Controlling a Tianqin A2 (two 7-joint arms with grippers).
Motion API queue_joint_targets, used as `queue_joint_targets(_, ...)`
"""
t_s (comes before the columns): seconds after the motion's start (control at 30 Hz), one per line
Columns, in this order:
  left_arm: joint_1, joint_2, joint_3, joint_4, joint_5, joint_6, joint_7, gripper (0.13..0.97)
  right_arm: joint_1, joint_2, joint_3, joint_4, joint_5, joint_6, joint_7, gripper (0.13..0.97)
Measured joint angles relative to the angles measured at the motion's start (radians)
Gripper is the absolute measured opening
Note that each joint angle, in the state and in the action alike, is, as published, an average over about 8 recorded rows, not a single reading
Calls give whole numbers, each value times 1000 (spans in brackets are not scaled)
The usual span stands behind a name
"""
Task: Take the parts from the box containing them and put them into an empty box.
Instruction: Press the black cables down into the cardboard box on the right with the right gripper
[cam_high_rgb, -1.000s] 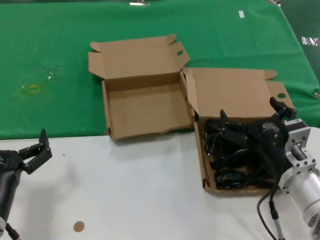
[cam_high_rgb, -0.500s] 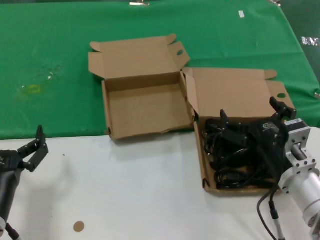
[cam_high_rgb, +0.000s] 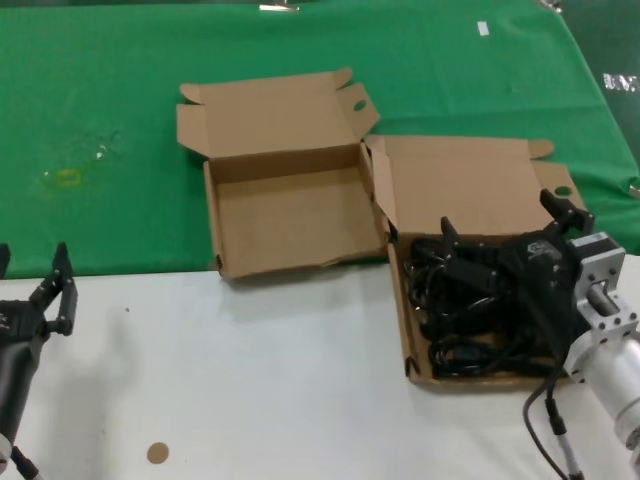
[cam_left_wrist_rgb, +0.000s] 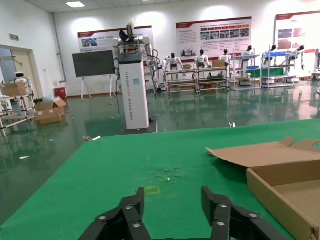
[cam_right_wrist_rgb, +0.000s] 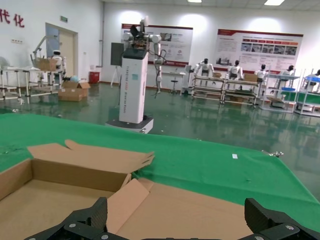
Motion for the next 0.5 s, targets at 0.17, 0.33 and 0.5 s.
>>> queue_joint_targets(0.17,0,0,0,0,0,0,0,407,24,124,-92,18,88,52,11,966)
queue_joint_targets(0.33,0,0,0,0,0,0,0,380,67,270,-169,29,143,42,30,966)
queue_joint_targets(0.5,0,0,0,0,0,0,0,289,134,406,-208,13,134,-79,68,966)
